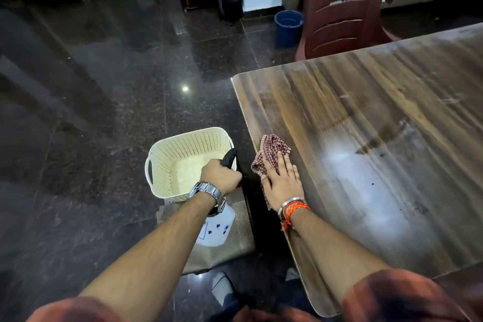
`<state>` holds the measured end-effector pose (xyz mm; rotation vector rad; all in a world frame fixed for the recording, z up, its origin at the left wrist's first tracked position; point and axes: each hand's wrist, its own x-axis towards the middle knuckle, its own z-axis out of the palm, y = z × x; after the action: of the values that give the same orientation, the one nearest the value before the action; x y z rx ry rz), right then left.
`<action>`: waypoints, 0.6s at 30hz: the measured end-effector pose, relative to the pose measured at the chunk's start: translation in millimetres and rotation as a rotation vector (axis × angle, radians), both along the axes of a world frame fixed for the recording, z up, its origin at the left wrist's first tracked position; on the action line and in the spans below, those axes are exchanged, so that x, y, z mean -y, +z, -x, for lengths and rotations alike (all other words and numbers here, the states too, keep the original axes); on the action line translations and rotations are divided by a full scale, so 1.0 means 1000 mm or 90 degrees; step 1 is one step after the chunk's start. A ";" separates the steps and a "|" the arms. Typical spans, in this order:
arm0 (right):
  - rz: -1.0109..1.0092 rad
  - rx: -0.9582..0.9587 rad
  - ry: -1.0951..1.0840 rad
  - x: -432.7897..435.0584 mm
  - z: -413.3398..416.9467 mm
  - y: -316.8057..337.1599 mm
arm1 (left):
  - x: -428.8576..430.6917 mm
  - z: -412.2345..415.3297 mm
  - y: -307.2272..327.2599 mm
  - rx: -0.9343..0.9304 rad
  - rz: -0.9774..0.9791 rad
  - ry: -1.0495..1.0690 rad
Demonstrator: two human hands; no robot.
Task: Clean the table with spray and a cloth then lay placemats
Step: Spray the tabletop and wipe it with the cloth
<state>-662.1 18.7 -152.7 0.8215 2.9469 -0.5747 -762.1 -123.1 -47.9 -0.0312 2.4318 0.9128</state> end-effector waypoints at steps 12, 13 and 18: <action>0.015 -0.020 0.001 -0.038 0.080 0.000 | -0.050 0.083 0.011 0.003 -0.055 -0.029; 0.014 -0.026 -0.016 -0.042 0.089 -0.001 | -0.060 0.091 0.015 -0.002 -0.059 -0.024; -0.004 -0.078 -0.100 -0.064 0.128 -0.006 | -0.108 0.125 0.024 -0.049 -0.035 0.035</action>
<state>-789.8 82.2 -159.0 1.0623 3.0129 -0.6455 -886.7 -14.8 -24.0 -0.0433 2.4857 1.0224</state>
